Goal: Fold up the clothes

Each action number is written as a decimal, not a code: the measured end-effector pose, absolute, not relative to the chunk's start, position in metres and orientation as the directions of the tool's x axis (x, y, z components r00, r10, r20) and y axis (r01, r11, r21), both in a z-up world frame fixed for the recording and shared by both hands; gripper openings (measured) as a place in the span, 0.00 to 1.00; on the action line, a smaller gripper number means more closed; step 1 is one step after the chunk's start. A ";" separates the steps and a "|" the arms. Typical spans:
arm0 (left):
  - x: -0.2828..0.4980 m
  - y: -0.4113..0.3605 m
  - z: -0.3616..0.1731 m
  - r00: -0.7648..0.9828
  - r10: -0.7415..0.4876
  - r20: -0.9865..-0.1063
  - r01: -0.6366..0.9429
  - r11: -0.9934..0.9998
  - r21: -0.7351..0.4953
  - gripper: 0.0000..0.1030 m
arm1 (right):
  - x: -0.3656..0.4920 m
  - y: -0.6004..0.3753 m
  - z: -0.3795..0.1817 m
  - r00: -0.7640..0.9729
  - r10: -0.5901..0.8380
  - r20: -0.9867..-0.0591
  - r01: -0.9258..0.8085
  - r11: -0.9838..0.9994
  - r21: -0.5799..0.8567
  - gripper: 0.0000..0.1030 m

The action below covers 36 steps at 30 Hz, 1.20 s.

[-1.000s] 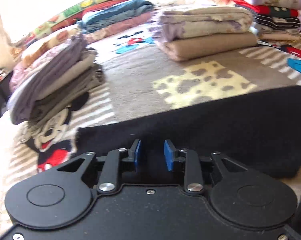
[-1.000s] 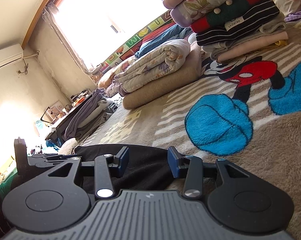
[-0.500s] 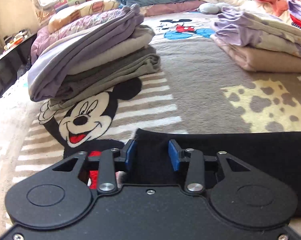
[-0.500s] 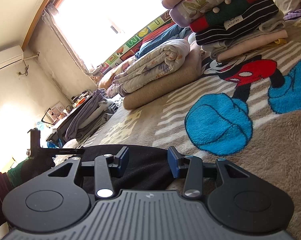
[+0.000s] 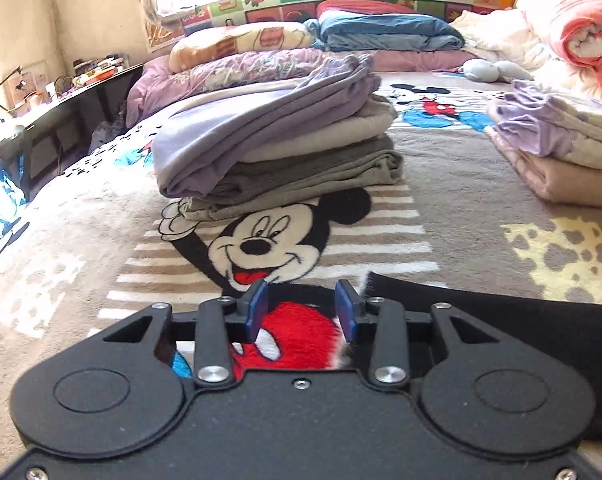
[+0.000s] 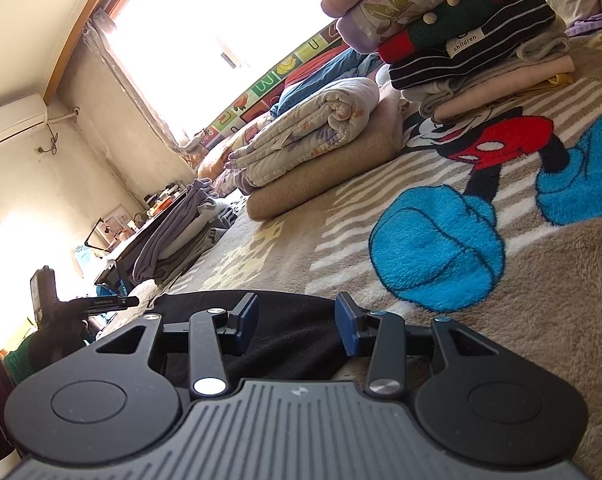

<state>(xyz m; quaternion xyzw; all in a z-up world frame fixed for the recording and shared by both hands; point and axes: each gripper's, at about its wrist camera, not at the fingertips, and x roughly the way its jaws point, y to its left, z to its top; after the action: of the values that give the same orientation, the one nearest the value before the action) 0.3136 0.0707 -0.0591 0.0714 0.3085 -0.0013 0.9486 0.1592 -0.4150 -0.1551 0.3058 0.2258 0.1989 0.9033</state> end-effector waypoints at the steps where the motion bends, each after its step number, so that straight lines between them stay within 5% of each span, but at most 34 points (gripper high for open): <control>1: 0.308 0.064 -0.061 0.805 0.000 -0.593 0.092 0.988 0.124 0.34 | 0.159 -0.415 -0.155 0.819 0.497 -0.287 -0.221 0.734 0.642 0.41; 5: 0.297 0.038 -0.086 0.733 -0.130 -0.668 0.266 0.958 0.105 0.34 | 0.159 -0.415 -0.155 0.818 0.497 -0.288 -0.218 0.733 0.644 0.41; 8: 0.303 0.046 -0.092 0.748 -0.045 -0.662 0.178 0.975 0.135 0.50 | 0.160 -0.416 -0.156 0.817 0.500 -0.287 -0.218 0.728 0.650 0.41; 10: 0.308 0.060 -0.088 0.757 0.029 -0.653 0.070 0.990 0.125 0.42 | 0.161 -0.417 -0.157 0.816 0.503 -0.285 -0.217 0.724 0.655 0.41; 18: 0.270 0.092 -0.062 0.758 0.144 -0.636 -0.022 0.980 0.195 0.40 | 0.162 -0.418 -0.157 0.813 0.507 -0.285 -0.215 0.717 0.663 0.41; 26: 0.172 0.104 -0.023 0.791 0.110 -0.602 0.056 0.967 0.250 0.40 | 0.161 -0.418 -0.152 0.804 0.509 -0.308 -0.202 0.720 0.664 0.42; 31: 0.118 0.114 -0.014 0.795 0.062 -0.604 0.095 0.970 0.225 0.40 | 0.145 -0.419 -0.131 0.821 0.462 -0.335 -0.163 0.752 0.638 0.56; 36: 0.083 0.106 -0.025 0.789 0.016 -0.614 0.140 0.969 0.206 0.40 | 0.102 -0.411 -0.106 0.836 0.438 -0.331 -0.198 0.803 0.562 0.55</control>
<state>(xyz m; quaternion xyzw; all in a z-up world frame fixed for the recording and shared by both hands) 0.0827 0.1057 -0.0253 0.1211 0.3230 -0.0329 0.9380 0.1024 -0.4113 -0.1057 0.2618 0.2287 0.1727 0.9216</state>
